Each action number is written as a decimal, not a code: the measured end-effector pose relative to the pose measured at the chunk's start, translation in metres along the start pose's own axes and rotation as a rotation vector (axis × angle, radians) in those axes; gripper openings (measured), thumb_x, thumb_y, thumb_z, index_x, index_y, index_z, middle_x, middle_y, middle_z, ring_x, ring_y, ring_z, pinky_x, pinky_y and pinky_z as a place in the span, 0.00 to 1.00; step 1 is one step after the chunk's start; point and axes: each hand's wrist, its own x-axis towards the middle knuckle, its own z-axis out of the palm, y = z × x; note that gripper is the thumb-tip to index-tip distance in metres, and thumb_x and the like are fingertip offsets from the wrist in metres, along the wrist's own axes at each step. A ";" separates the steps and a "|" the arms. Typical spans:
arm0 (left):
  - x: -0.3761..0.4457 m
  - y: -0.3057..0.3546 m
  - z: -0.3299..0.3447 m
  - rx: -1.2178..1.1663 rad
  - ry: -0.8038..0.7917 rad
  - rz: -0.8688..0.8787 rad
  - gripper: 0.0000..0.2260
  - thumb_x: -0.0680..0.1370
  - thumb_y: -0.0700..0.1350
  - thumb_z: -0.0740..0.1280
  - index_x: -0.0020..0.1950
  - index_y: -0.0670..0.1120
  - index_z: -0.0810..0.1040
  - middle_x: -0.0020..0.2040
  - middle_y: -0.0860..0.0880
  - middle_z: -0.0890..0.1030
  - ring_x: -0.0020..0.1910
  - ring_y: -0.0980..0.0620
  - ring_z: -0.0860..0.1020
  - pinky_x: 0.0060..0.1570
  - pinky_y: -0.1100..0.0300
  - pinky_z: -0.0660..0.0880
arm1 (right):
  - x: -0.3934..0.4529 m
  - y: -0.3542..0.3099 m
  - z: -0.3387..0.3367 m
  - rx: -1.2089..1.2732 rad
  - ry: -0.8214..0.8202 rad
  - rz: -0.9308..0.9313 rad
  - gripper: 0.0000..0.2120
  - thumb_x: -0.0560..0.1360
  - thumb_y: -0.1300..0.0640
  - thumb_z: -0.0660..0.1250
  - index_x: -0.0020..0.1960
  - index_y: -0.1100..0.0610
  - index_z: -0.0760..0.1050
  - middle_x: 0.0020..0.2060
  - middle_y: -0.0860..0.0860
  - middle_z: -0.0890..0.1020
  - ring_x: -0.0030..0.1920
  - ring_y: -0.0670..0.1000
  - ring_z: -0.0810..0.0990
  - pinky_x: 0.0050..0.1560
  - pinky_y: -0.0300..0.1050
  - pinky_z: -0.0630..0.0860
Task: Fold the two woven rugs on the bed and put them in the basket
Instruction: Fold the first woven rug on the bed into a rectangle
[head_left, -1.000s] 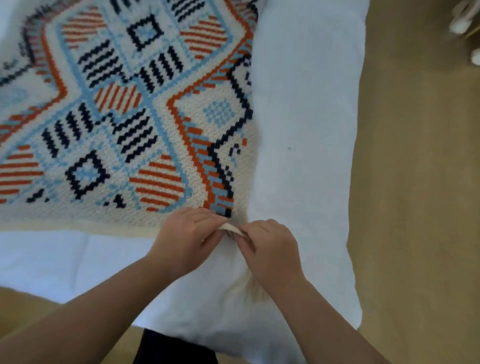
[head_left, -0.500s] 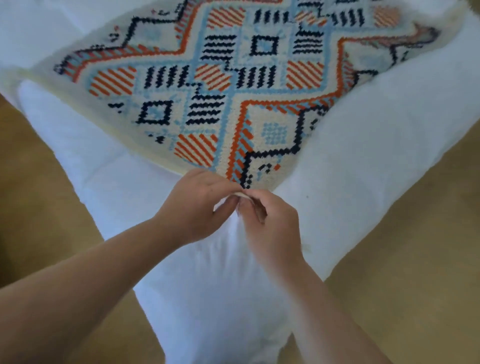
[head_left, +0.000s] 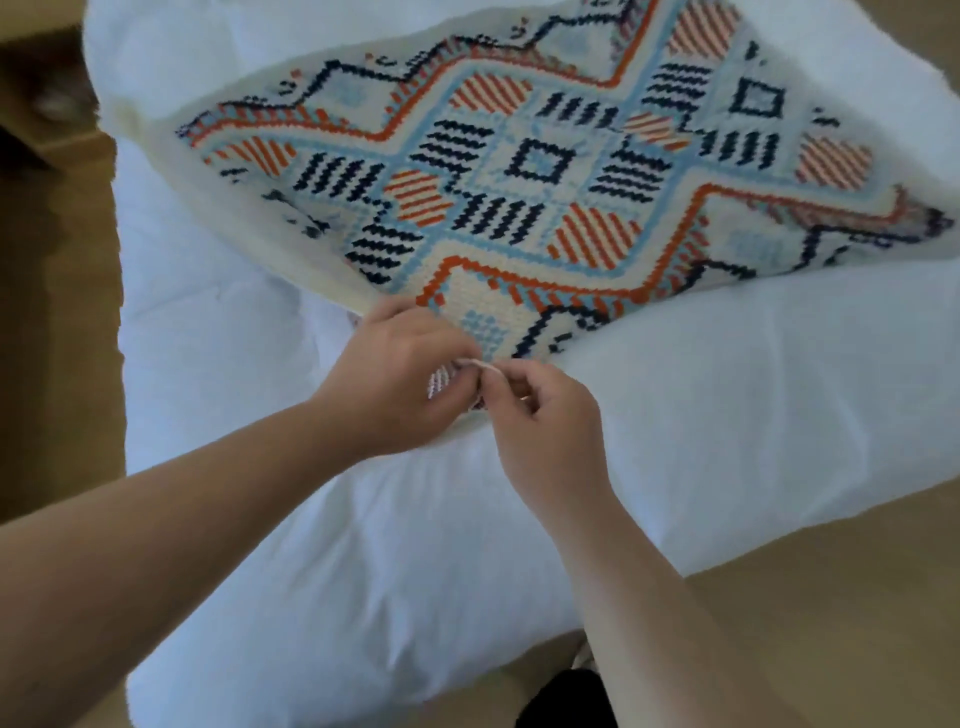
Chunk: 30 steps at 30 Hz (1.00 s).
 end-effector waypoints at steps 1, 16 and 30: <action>0.014 0.013 0.007 0.017 0.001 -0.028 0.07 0.75 0.45 0.65 0.42 0.47 0.83 0.37 0.53 0.83 0.37 0.50 0.79 0.48 0.55 0.68 | 0.008 0.004 -0.019 -0.007 -0.010 -0.010 0.07 0.79 0.54 0.67 0.44 0.53 0.82 0.36 0.46 0.84 0.38 0.45 0.81 0.38 0.39 0.76; 0.190 0.065 0.079 -0.026 0.145 -0.168 0.08 0.75 0.46 0.63 0.44 0.49 0.81 0.38 0.53 0.80 0.40 0.48 0.77 0.45 0.53 0.69 | 0.148 0.005 -0.184 -0.091 -0.090 -0.024 0.09 0.79 0.52 0.67 0.41 0.53 0.80 0.32 0.45 0.80 0.34 0.46 0.76 0.36 0.46 0.75; 0.432 0.086 0.200 -0.014 -0.075 -0.038 0.17 0.76 0.49 0.52 0.48 0.48 0.81 0.42 0.51 0.81 0.45 0.46 0.76 0.44 0.52 0.69 | 0.309 0.084 -0.368 -0.143 0.084 0.090 0.09 0.79 0.55 0.68 0.40 0.52 0.81 0.33 0.56 0.81 0.30 0.46 0.72 0.32 0.42 0.69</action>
